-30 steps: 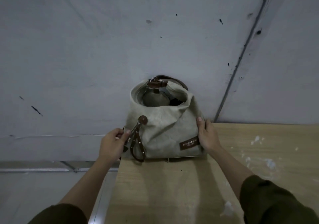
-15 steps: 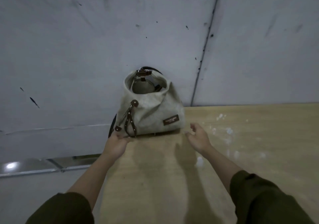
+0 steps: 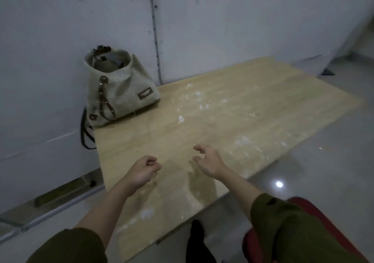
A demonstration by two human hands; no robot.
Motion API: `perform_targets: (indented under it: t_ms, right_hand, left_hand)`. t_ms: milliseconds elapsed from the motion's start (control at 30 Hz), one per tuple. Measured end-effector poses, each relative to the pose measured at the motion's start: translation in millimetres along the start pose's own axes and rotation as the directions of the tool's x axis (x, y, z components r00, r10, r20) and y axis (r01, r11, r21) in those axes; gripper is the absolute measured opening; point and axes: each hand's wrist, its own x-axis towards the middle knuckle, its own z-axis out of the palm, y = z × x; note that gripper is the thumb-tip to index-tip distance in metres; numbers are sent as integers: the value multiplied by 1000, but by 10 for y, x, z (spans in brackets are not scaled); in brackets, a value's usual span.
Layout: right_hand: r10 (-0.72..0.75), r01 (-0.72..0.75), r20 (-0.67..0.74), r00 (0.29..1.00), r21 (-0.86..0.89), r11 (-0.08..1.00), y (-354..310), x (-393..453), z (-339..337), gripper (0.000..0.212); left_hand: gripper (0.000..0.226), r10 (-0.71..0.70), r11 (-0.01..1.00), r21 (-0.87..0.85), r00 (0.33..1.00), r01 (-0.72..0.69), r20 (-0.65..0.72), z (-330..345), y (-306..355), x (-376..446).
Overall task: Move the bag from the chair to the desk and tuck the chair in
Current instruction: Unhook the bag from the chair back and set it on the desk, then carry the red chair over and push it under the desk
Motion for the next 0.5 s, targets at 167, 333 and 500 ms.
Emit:
perform_targets:
  t_ms: [167,333,500]
  right_hand:
    - [109,-105,-74,991,55,993,370,-929,-151,34]
    - [272,-250,-200,941,127,960,771,-1942,-460,24]
    - [343,-319,-363,867,126,939,1095,-2789,-828,20]
  left_hand:
    - [26,58,995,64,982,-71,182,507,-148,-383]
    - [28,61,976,166,906,-143,418,1244,-191,-807]
    - [22,115,937,198,788,-289,605,1978,-94,-1253]
